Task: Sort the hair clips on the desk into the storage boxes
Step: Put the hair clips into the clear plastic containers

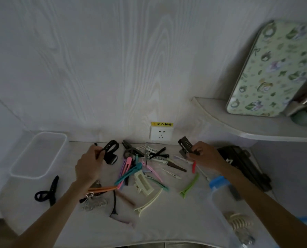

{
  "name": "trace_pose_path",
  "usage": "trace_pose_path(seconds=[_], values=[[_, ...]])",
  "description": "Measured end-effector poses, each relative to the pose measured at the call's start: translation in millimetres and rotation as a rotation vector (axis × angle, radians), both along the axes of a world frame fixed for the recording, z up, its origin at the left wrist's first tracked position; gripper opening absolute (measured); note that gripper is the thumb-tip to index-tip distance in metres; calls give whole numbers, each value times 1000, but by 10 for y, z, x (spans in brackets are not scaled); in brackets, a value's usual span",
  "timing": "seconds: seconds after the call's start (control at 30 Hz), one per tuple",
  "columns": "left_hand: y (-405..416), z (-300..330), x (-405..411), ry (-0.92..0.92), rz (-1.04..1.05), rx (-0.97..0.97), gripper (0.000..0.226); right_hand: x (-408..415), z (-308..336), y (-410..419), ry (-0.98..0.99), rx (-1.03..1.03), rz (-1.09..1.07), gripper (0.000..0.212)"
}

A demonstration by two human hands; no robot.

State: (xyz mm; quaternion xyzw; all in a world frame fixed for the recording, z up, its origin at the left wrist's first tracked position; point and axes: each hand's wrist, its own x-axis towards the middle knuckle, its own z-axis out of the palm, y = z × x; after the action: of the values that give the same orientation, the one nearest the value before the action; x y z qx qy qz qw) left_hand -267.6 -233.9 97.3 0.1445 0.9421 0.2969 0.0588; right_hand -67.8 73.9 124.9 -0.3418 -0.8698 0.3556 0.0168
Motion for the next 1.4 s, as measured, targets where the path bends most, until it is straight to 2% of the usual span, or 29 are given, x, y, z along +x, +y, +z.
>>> trace_pose_path(seconds=[0.1, 0.23, 0.33, 0.4, 0.5, 0.57, 0.6, 0.7, 0.73, 0.83, 0.9, 1.03, 1.13, 1.23, 1.3, 1.4], values=[[240, 312, 190, 92, -32, 181, 19, 332, 199, 45, 51, -156, -25, 40], [832, 668, 572, 62, -178, 339, 17, 895, 599, 97, -10, -269, 111, 42], [1264, 838, 999, -39, -336, 407, 15, 1423, 753, 80, -263, 25, 283, 35], [1474, 886, 1269, -70, -456, 363, 15, 1677, 632, 26, -382, 244, 338, 33], [1702, 842, 1644, -137, -621, 338, 14, 1836, 291, -125, -307, 376, 340, 42], [1790, 783, 1839, -149, -684, 289, 11, 1834, 80, -154, -239, 474, 350, 31], [1819, 751, 1908, -154, -709, 268, 9, 1834, 41, -163, -235, 440, 339, 33], [1870, 702, 2091, -42, -812, 148, 13, 1981, 35, -183, -322, 327, 255, 61], [1888, 676, 2151, -3, -838, 110, 15, 2053, 74, -151, -320, 321, 224, 62], [1995, 563, 2379, 38, -916, 20, 18, 2254, 322, -56, -250, 265, 128, 37], [2086, 452, 2534, 80, -958, -41, 20, 2353, 447, 9, -213, 208, 49, 29], [2122, 264, 2683, 94, -962, -88, 22, 2347, 559, 63, -199, 163, -11, 22], [2048, 186, 2585, 78, -978, -33, 22, 2159, 558, 45, -185, 123, -10, 22], [1869, 295, 2384, 155, -979, 73, 20, 1831, 495, -10, -133, 127, 34, 20], [1648, 360, 2145, 179, -894, 135, 20, 1474, 449, -96, -120, 124, 81, 20], [1243, 314, 1680, 174, -696, 127, 20, 892, 394, -327, -99, 101, 140, 18]])
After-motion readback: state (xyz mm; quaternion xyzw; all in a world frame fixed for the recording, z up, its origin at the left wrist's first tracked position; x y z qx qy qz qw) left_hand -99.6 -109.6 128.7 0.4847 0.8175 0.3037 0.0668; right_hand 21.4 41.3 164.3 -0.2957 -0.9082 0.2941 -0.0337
